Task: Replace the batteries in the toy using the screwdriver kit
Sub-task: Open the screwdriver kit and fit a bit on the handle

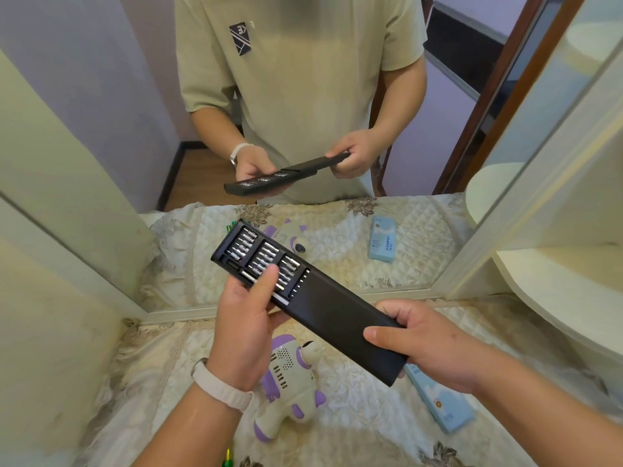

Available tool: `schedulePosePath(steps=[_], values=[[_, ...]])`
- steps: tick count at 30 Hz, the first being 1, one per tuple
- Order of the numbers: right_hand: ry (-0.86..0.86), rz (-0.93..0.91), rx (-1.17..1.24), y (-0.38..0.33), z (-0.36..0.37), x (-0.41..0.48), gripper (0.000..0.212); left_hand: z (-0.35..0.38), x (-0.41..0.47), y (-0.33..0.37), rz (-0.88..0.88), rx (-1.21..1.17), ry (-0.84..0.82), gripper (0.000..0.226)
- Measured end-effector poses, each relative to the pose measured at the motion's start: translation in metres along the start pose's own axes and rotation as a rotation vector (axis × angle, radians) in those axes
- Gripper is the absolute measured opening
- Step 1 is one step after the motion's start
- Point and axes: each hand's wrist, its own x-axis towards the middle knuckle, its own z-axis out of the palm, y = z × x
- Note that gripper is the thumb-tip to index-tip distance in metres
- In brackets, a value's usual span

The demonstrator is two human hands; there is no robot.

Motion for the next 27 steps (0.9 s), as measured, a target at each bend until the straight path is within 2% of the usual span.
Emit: schedulePosePath(steps=[1, 3, 6, 9, 10, 13, 15, 17, 22, 27], values=[[-0.015, -0.005, -0.028, -0.002, 0.001, 0.001, 0.014, 0.001, -0.003, -0.004, -0.010, 0.028, -0.032, 0.026], [-0.021, -0.007, -0.090, -0.007, 0.001, 0.003, 0.030, 0.001, -0.006, -0.011, -0.020, 0.053, -0.071, 0.035], [-0.032, 0.009, -0.129, -0.013, 0.000, 0.008, 0.025, 0.000, -0.006, -0.016, -0.012, 0.033, -0.060, 0.042], [-0.050, 0.036, -0.114, -0.011, 0.003, 0.013, 0.032, -0.002, -0.005, -0.021, 0.001, 0.003, 0.007, 0.031], [-0.057, 0.039, -0.114, -0.009, 0.004, 0.014, 0.031, -0.003, -0.005, -0.022, 0.003, -0.006, 0.029, 0.027], [-0.069, 0.041, -0.136, -0.002, 0.005, 0.015, 0.008, -0.007, -0.004, -0.023, 0.015, -0.037, 0.078, 0.024], [-0.082, 0.069, -0.153, 0.006, -0.002, 0.013, 0.015, -0.017, -0.001, -0.024, 0.024, -0.043, 0.117, 0.024], [-0.071, 0.113, -0.157, 0.017, -0.012, 0.008, 0.011, -0.029, 0.002, -0.026, 0.023, -0.020, 0.152, 0.022], [0.164, 0.233, -0.407, 0.069, -0.026, 0.016, 0.002, -0.047, -0.007, -0.048, -0.068, 0.064, 0.160, 0.023], [0.316, 0.248, -0.751, 0.137, -0.008, 0.035, 0.008, -0.042, -0.018, -0.067, -0.145, 0.060, 0.135, 0.025]])
